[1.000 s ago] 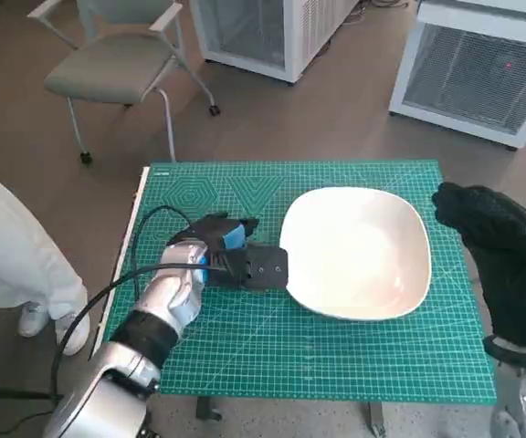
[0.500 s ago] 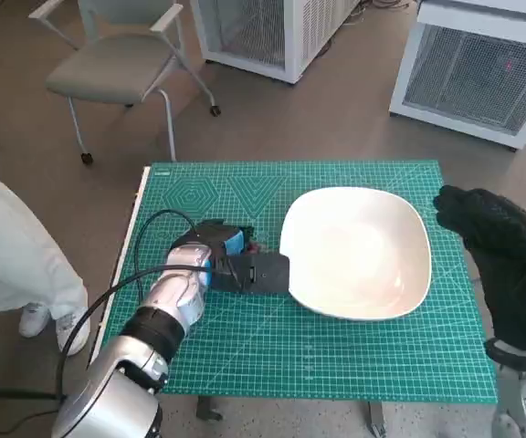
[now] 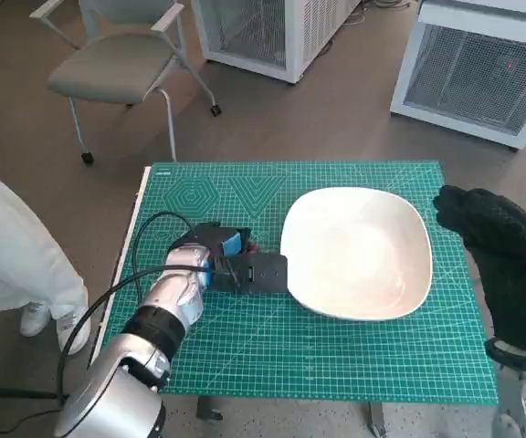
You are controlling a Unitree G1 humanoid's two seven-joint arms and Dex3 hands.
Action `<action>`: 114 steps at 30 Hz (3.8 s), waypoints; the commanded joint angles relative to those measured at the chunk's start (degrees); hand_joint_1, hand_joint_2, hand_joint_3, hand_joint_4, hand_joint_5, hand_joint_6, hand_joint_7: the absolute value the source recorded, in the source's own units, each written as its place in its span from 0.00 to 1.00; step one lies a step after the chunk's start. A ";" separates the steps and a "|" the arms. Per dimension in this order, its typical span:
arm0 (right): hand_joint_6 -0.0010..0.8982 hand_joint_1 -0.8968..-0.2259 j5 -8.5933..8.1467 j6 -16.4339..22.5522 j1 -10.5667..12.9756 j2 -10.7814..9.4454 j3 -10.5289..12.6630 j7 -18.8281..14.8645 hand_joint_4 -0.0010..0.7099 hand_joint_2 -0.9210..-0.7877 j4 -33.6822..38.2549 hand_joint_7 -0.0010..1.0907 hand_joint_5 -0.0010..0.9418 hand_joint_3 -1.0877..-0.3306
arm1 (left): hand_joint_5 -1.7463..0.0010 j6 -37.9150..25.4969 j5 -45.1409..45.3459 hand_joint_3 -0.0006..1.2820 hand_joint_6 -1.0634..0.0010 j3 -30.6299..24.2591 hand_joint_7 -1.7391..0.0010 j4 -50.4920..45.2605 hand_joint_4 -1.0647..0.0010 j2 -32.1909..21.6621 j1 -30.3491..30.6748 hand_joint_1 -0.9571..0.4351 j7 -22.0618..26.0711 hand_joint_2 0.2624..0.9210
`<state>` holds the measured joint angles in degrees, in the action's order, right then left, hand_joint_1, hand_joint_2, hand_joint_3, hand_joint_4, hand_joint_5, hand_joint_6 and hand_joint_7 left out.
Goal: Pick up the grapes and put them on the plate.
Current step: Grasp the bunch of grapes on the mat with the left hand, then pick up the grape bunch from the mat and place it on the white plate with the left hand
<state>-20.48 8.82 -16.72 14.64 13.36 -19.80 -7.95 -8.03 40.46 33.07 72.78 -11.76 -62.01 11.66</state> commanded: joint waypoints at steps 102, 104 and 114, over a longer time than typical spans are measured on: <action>0.15 0.54 0.01 -0.87 1.25 0.09 -0.20 0.39 0.64 0.00 -0.09 0.77 0.05 0.67 | 0.10 5.98 -2.85 0.47 0.46 -3.81 0.30 -7.24 0.60 -4.85 1.00 0.70 -11.22 0.68; 0.15 0.54 0.02 -0.94 1.26 0.01 -0.24 0.46 0.64 0.00 -0.15 0.77 0.05 0.67 | 0.15 5.70 -2.88 0.42 0.50 -4.23 0.24 -10.55 0.57 -5.69 1.66 0.69 -11.12 0.73; 0.15 0.55 0.08 -0.99 1.16 -0.28 -0.43 0.63 0.64 0.00 -0.08 0.77 0.05 0.67 | 0.12 3.39 -1.57 0.24 0.41 -5.94 0.41 -26.77 0.54 -9.63 5.90 0.69 -10.57 0.88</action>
<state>-20.39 8.65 -16.71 14.84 13.23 -19.66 -8.30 -3.51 38.11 27.71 50.46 -19.92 -58.27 0.61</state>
